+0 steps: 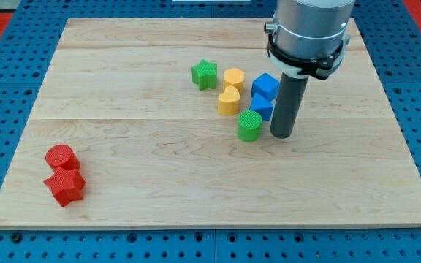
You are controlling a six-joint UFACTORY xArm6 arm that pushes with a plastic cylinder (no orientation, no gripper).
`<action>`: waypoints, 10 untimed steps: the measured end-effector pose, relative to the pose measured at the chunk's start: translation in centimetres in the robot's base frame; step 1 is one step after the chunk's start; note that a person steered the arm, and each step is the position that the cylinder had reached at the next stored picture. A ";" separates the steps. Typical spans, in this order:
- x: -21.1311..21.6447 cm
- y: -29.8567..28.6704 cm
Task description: Move your arm towards blue cube
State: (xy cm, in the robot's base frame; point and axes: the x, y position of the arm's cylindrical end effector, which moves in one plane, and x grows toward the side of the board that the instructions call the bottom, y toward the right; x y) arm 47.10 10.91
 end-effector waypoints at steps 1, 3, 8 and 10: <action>0.0 3.0; -7.0 6.7; -13.3 1.9; -11.3 0.5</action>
State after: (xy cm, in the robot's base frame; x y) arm 35.76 11.36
